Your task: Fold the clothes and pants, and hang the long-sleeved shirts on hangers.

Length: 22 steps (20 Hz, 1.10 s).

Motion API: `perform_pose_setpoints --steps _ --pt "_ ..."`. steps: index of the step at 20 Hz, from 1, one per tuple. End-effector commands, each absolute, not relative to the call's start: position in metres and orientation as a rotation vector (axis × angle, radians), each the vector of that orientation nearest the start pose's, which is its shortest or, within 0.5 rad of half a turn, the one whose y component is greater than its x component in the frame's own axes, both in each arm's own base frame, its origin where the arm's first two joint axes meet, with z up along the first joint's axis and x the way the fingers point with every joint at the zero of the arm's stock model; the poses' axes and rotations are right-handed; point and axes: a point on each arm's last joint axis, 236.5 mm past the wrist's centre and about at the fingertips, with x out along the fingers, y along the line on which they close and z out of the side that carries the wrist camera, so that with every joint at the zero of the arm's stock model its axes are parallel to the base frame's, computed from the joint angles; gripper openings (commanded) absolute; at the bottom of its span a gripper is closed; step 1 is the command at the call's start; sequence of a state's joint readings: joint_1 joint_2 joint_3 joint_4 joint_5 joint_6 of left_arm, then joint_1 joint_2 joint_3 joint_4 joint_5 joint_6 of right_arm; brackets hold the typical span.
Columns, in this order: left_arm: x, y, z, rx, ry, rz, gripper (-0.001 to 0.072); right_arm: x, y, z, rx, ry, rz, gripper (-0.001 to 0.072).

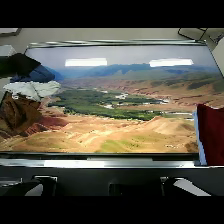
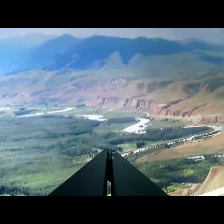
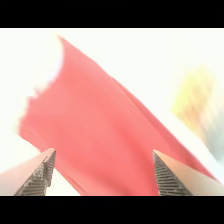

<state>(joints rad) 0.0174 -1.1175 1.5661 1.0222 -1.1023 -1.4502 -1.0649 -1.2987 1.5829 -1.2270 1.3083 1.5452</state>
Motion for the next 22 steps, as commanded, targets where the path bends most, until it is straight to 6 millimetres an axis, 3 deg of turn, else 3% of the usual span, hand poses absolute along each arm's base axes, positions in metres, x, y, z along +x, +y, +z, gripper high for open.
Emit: perform_pose_setpoints --steps 1,2,3,4,6,7,8,9,10,12,14,17,22 --pt "0.437 -0.107 0.299 -0.252 0.487 -0.391 0.0025 0.374 -0.293 0.322 0.436 0.354 -0.433 0.0680" --pt "0.445 -0.098 0.287 -0.160 0.500 -0.332 0.0024 0.399 -0.257 0.331 0.408 0.351 -0.346 0.0667" --pt "0.452 -0.082 0.266 -0.075 0.549 -0.236 0.0024 0.421 -0.219 0.326 0.392 0.388 -0.257 0.0667" --pt "0.457 -0.062 0.241 -0.010 0.622 -0.128 0.0024 0.439 -0.175 0.304 0.382 0.480 -0.166 0.0667" --pt "0.455 -0.032 0.179 0.027 0.837 0.032 0.0066 0.451 -0.101 0.225 0.375 0.775 -0.065 0.0667" --pt "0.446 -0.031 0.141 -0.014 0.975 0.058 0.0426 0.443 -0.064 0.175 0.392 0.967 -0.029 0.0667" --pt "0.427 -0.035 0.103 -0.054 1.134 0.070 0.0689 0.429 -0.026 0.129 0.406 1.148 0.028 0.0667" --pt "0.399 -0.041 0.067 -0.043 1.311 0.040 0.0709 0.414 0.004 0.096 0.391 1.274 0.082 0.0667" --pt "0.378 -0.052 0.044 -0.040 1.404 -0.010 0.0709 0.402 0.028 0.072 0.366 1.356 0.122 0.0667" --pt "0.363 -0.068 0.030 -0.064 1.356 -0.054 0.0709 0.390 0.050 0.047 0.316 1.417 0.133 0.0669" --pt "0.359 -0.078 0.037 -0.090 1.230 -0.071 0.0708 0.385 0.046 0.037 0.214 1.441 0.089 0.0670" --pt "0.350 -0.078 0.042 -0.086 1.218 -0.079 0.0708 0.382 0.050 0.037 0.195 1.452 0.096 0.0670" --pt "0.350 -0.078 0.039 -0.086 1.225 -0.078 0.0708 0.382 0.049 0.037 0.192 1.452 0.093 0.0670"
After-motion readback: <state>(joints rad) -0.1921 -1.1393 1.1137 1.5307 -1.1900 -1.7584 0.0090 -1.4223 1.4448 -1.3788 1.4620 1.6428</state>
